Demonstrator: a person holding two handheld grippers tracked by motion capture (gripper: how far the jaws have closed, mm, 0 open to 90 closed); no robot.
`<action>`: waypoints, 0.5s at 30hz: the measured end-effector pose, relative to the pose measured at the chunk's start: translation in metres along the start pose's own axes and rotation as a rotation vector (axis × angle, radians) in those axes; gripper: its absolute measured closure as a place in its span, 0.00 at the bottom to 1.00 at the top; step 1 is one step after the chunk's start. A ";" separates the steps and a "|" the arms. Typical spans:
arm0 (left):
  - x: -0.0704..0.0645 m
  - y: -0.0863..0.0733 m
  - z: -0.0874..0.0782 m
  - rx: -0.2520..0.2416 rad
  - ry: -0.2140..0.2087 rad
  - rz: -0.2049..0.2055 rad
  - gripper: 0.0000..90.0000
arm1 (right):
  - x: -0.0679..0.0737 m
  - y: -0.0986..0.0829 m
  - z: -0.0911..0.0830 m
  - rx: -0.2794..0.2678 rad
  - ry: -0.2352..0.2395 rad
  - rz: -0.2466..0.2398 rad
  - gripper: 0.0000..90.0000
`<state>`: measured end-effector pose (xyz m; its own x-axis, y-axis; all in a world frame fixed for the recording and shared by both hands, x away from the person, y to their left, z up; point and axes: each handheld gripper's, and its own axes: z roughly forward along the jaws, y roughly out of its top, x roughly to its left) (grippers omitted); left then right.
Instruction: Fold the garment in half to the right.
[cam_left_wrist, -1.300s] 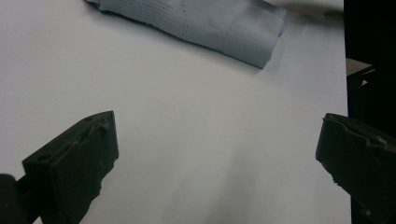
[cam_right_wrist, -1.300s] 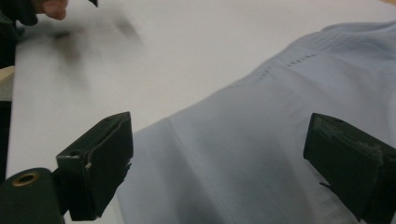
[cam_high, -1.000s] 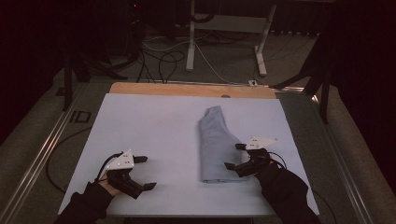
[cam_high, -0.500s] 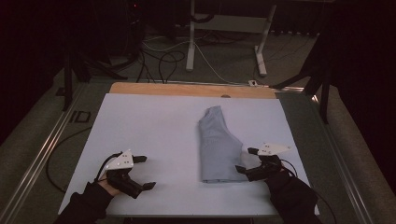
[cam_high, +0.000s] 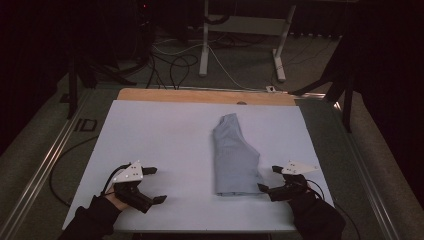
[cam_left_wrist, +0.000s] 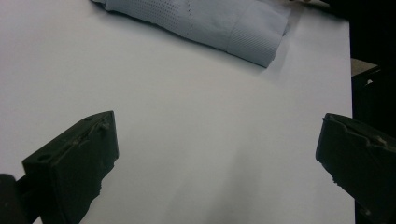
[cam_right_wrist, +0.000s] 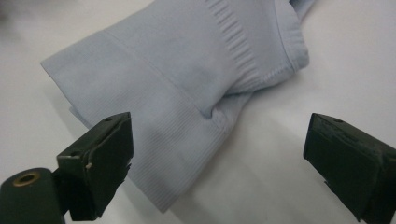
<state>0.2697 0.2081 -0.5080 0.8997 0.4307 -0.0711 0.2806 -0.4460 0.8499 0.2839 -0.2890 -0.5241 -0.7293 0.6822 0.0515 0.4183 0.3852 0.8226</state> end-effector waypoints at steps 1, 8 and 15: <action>0.000 0.000 0.000 0.001 0.000 0.002 0.01 | 0.001 -0.002 0.000 -0.005 -0.007 -0.004 0.09; 0.000 0.000 -0.002 -0.010 0.017 -0.001 0.01 | 0.000 -0.006 0.002 0.007 -0.022 0.008 0.09; 0.001 -0.001 -0.002 -0.010 0.023 -0.006 0.01 | -0.001 -0.006 0.007 0.015 -0.022 -0.005 0.09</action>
<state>0.2700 0.2105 -0.5083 0.8899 0.4516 -0.0642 0.2825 -0.4351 0.8549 0.2856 -0.2879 -0.5327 -0.7197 0.6935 0.0349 0.4228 0.3979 0.8142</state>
